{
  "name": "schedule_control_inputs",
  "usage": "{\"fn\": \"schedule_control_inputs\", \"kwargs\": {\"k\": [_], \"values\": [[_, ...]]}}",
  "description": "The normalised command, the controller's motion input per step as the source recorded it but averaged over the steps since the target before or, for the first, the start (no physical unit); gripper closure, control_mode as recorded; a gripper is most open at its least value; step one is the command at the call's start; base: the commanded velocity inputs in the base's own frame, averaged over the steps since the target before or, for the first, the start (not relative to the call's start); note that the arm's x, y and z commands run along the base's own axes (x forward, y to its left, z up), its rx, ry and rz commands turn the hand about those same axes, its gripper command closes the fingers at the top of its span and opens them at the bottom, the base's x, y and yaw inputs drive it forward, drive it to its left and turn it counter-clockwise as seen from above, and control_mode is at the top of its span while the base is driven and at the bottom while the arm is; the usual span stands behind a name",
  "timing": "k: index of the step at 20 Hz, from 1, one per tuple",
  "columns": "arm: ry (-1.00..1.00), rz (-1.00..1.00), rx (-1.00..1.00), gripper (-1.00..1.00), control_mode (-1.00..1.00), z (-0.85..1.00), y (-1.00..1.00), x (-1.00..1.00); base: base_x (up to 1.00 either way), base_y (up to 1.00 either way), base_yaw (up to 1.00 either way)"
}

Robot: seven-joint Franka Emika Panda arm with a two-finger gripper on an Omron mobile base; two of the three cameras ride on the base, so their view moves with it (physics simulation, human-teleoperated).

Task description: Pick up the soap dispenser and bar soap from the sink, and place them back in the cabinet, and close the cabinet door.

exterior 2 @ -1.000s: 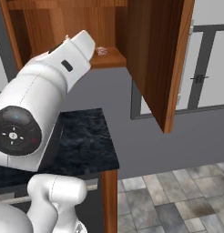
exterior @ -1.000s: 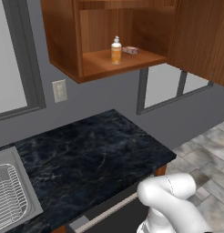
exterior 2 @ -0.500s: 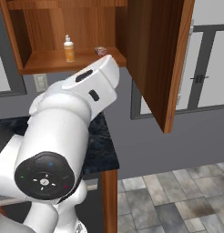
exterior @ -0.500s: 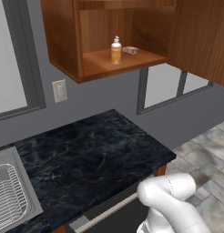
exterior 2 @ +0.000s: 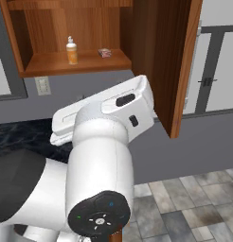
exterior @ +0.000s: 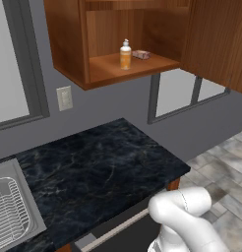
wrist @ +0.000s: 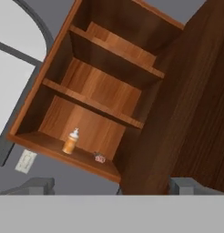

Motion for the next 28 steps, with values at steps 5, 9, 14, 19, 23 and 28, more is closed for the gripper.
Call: {"fn": "schedule_control_inputs", "kwargs": {"k": [5,9,14,19,23,28], "values": [[0.06,0.10,0.07,-1.00,-1.00,-0.01,-0.43,-0.03,0.00,0.00,0.00],[0.05,0.12,0.06,-1.00,-1.00,-0.09,-0.41,-0.02,0.00,0.00,0.00],[0.01,0.12,0.03,-1.00,-1.00,-0.24,-0.38,0.00,0.00,0.00,0.00],[0.00,0.11,0.02,-1.00,-1.00,-0.29,-0.39,0.00,0.00,0.00,0.00],[0.00,0.09,0.01,-1.00,-1.00,-0.26,-0.41,0.02,0.00,0.00,0.00],[0.00,0.09,0.02,-1.00,-1.00,-0.19,-0.34,0.25,0.00,0.00,0.00]]}}
